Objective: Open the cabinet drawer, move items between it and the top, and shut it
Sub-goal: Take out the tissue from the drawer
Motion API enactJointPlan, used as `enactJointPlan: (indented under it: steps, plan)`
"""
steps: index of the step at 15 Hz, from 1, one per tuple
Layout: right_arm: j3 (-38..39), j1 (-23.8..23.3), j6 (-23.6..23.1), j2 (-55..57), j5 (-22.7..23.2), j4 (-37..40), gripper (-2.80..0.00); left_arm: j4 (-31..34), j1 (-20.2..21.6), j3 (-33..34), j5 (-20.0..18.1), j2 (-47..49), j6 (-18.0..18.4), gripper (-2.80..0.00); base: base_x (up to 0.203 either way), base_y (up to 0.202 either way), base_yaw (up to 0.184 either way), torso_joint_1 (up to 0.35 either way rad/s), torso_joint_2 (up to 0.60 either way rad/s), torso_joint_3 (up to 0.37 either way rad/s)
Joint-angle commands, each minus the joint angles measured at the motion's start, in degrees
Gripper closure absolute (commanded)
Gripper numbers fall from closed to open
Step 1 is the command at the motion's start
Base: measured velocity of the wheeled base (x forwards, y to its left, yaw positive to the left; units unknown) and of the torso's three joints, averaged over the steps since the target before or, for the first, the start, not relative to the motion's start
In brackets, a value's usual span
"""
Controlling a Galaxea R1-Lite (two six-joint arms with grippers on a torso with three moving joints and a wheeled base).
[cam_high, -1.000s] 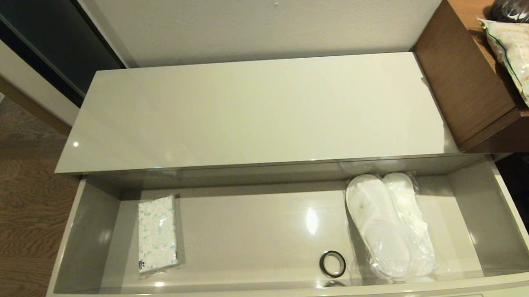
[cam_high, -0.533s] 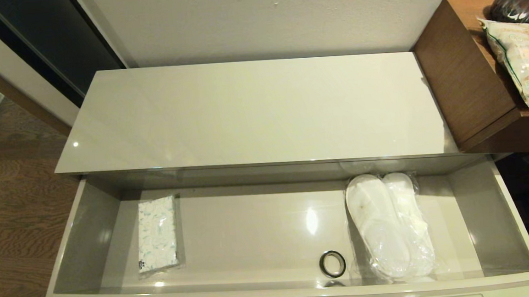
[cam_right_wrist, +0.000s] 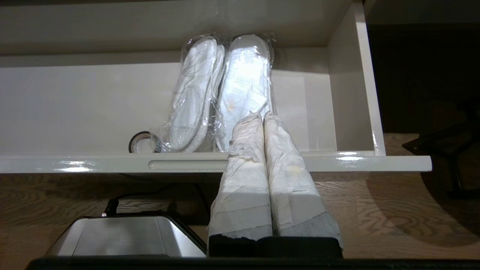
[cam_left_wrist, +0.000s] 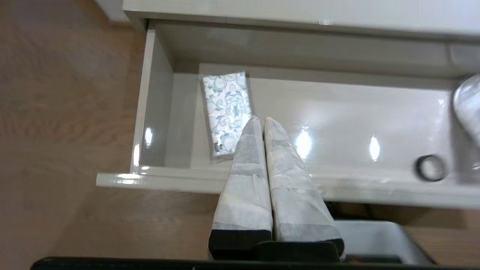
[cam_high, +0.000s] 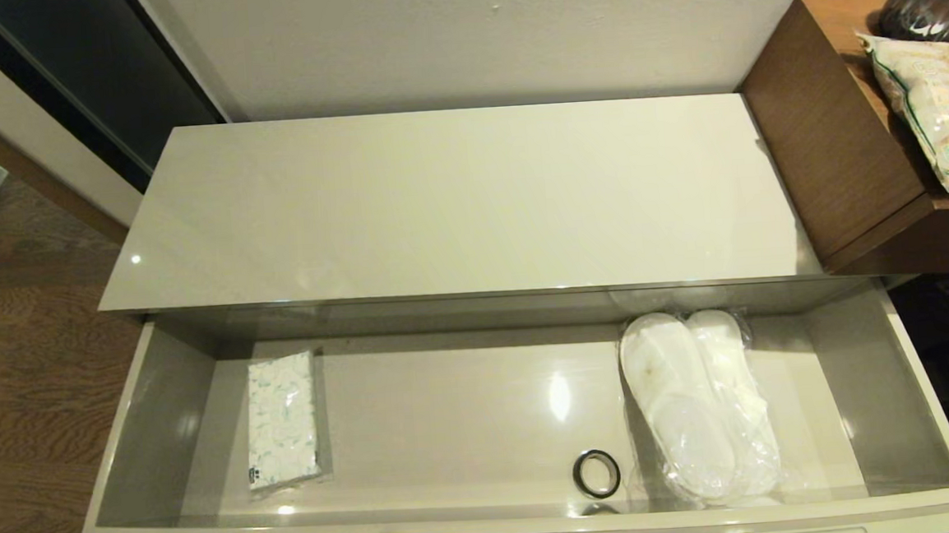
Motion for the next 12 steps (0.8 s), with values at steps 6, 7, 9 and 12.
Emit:
enactJointPlan:
  steps: [6,7,9,12]
  plan:
    - [0.0,0.0,0.0,0.1,0.0,0.0,0.0,12.6,-1.1,-24.1,2.6,53.5,-8.8,0.0,0.0,0.0,0.0,0.0,0.0,0.0]
    - [0.0,0.0,0.0,0.1,0.0,0.0,0.0,10.7,-1.5,-23.4,4.0,56.9,-10.1,0.0,0.0,0.0,0.0,0.0,0.0,0.0]
    - [-0.1,0.0,0.0,0.1,0.0,0.0,0.0,1.7,-1.9,-19.8,8.3,62.9,-11.0,0.0,0.0,0.0,0.0,0.0,0.0,0.0]
    - [0.0,0.0,0.0,0.1,0.0,0.0,0.0,-10.4,-2.1,-13.4,13.1,66.9,-11.2,0.0,0.0,0.0,0.0,0.0,0.0,0.0]
